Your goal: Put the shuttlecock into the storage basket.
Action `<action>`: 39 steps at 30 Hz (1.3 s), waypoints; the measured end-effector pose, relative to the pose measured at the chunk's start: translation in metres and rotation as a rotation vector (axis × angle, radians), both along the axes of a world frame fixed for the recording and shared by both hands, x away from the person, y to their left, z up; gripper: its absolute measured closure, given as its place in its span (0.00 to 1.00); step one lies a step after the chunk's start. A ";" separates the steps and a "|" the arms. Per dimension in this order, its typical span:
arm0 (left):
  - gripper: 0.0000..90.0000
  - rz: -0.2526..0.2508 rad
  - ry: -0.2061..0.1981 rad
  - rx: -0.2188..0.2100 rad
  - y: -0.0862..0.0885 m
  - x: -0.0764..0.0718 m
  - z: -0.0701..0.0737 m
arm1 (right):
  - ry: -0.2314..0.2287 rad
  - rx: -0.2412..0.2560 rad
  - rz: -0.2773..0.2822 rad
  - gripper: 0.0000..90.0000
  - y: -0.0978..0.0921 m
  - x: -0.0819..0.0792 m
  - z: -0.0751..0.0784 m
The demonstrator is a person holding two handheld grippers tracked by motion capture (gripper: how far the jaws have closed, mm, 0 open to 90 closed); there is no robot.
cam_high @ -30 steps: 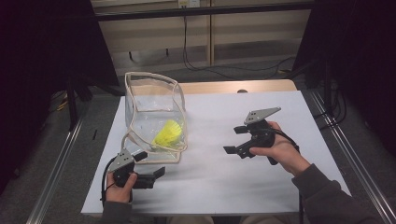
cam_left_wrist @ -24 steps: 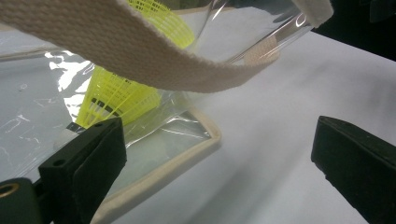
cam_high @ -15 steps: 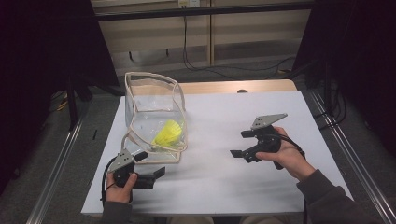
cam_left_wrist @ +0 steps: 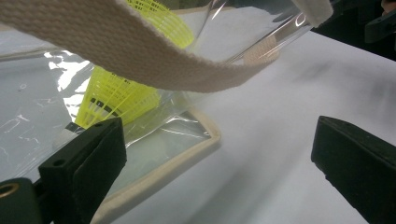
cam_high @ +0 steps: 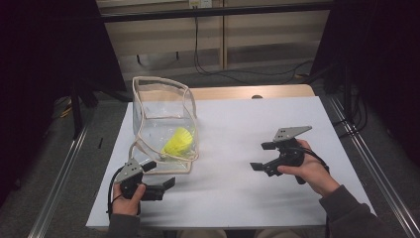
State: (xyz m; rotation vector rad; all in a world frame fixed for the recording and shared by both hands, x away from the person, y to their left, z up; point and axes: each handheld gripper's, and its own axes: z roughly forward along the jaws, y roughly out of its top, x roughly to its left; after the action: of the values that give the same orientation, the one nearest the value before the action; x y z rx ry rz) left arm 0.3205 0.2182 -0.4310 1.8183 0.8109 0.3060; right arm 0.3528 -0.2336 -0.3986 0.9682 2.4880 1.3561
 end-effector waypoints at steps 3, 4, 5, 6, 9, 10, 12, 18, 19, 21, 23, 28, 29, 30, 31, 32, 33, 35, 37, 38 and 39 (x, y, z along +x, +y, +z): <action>0.04 -0.001 0.000 0.001 0.000 0.000 0.000 | -0.002 0.001 -0.008 0.12 -0.004 -0.002 -0.003; 0.04 0.000 -0.001 0.000 0.000 0.000 0.000 | -0.003 0.001 -0.011 0.12 -0.004 -0.002 -0.004; 0.04 0.000 -0.001 0.001 0.000 0.000 0.000 | -0.004 0.001 -0.012 0.12 -0.006 -0.003 -0.004; 0.04 0.000 0.000 0.001 0.000 0.000 0.000 | -0.002 0.002 -0.016 0.12 -0.007 -0.003 -0.005; 0.04 -0.003 0.002 0.004 0.000 0.000 0.000 | 0.001 0.006 -0.019 0.12 -0.010 -0.005 -0.008; 0.04 -0.002 0.004 0.002 -0.001 0.000 0.000 | 0.000 0.002 -0.023 0.12 -0.011 -0.005 -0.009; 0.04 -0.004 0.002 0.004 -0.001 0.000 0.000 | 0.001 0.004 -0.026 0.12 -0.013 -0.006 -0.010; 0.04 -0.003 0.004 0.003 0.000 0.000 0.000 | 0.001 0.002 -0.039 0.12 -0.020 -0.008 -0.014; 0.04 -0.004 0.005 0.005 0.000 0.000 0.000 | 0.003 0.004 -0.043 0.12 -0.021 -0.008 -0.015; 0.04 -0.004 0.006 0.004 -0.001 0.000 -0.001 | 0.004 0.003 -0.049 0.12 -0.024 -0.009 -0.016; 0.04 -0.008 0.005 0.003 -0.001 0.000 0.000 | 0.007 0.005 -0.056 0.12 -0.026 -0.010 -0.018; 0.04 -0.005 0.007 0.004 -0.001 0.000 -0.001 | 0.006 0.014 -0.067 0.11 -0.031 -0.011 -0.021; 0.04 -0.006 0.005 0.002 -0.001 0.000 -0.001 | 0.006 0.014 -0.071 0.11 -0.032 -0.012 -0.021; 0.04 -0.004 0.004 0.002 -0.001 0.000 -0.001 | 0.006 0.015 -0.073 0.11 -0.033 -0.012 -0.022; 0.04 -0.003 0.004 0.001 -0.001 0.000 -0.001 | 0.007 0.014 -0.077 0.11 -0.034 -0.013 -0.022; 0.04 -0.004 0.004 0.002 -0.001 0.000 -0.001 | 0.008 0.014 -0.080 0.11 -0.035 -0.013 -0.023; 0.04 -0.004 0.005 0.002 -0.001 0.000 -0.001 | 0.008 0.015 -0.081 0.11 -0.036 -0.013 -0.024; 0.04 -0.007 0.007 0.003 -0.001 0.000 -0.001 | 0.005 0.020 -0.086 0.11 -0.038 -0.014 -0.025; 0.04 -0.007 0.008 0.004 -0.001 0.000 -0.001 | 0.008 0.013 -0.089 0.11 -0.040 -0.015 -0.026; 0.04 -0.007 0.008 0.003 -0.001 0.000 -0.001 | 0.008 0.012 -0.088 0.11 -0.040 -0.015 -0.027; 0.04 -0.008 0.008 0.004 -0.001 0.000 -0.001 | 0.010 0.013 -0.090 0.11 -0.041 -0.015 -0.028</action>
State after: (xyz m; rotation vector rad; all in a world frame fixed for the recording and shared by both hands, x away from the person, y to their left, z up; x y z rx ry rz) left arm 0.3207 0.2171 -0.4322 1.8268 0.8091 0.2962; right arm 0.3375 -0.2747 -0.4267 1.0785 2.4138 1.3442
